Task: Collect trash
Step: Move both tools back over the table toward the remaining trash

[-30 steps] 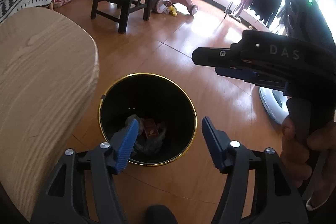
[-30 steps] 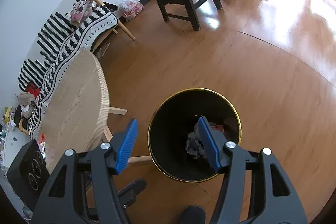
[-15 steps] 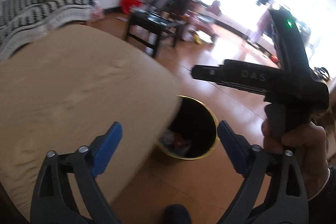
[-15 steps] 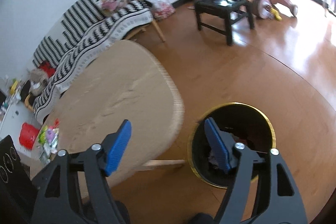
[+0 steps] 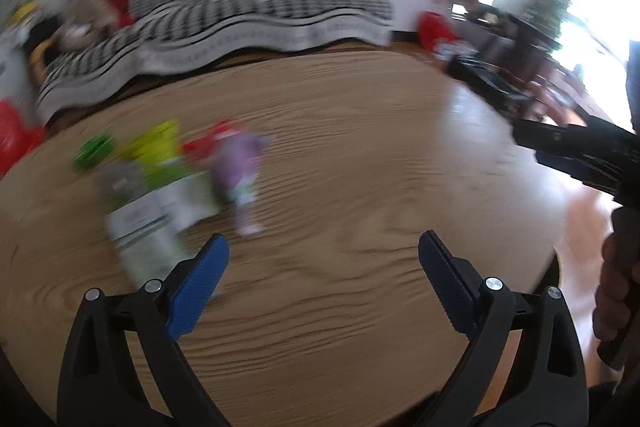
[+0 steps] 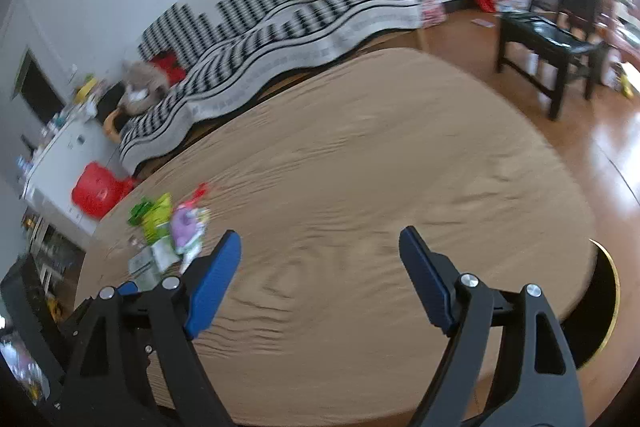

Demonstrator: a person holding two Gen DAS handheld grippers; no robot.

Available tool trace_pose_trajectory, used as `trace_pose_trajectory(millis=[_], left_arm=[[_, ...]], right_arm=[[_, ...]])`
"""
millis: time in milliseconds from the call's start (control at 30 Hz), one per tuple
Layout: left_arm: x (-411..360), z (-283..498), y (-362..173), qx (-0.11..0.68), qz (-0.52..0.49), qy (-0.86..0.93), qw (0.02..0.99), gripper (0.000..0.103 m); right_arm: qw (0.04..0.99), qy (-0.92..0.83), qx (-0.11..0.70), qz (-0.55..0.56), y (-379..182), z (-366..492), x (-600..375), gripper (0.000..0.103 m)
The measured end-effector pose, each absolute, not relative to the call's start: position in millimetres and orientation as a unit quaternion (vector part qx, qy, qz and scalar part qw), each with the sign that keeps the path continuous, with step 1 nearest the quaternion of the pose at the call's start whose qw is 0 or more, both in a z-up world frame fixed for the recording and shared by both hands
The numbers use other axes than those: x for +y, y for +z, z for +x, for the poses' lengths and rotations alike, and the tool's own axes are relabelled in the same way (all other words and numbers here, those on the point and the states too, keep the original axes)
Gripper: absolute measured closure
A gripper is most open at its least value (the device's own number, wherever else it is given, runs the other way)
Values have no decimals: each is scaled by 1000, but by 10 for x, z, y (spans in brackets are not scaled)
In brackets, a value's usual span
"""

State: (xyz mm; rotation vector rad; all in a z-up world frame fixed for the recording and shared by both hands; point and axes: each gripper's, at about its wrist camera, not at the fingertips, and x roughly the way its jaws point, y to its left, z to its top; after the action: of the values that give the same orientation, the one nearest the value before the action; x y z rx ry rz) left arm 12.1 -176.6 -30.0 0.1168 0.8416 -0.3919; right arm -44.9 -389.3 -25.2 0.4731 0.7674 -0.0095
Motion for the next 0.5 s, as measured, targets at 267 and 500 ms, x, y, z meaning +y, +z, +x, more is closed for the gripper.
trace_pose_trajectory(millis=[267, 500], left_arm=[[-937, 277, -472, 431, 18, -98, 897, 10], [-727, 375, -685, 453, -15, -79, 888, 10]], right_arm=[[893, 54, 398, 205, -312, 154, -3075, 24], [879, 79, 426, 199, -507, 586, -2595, 24]])
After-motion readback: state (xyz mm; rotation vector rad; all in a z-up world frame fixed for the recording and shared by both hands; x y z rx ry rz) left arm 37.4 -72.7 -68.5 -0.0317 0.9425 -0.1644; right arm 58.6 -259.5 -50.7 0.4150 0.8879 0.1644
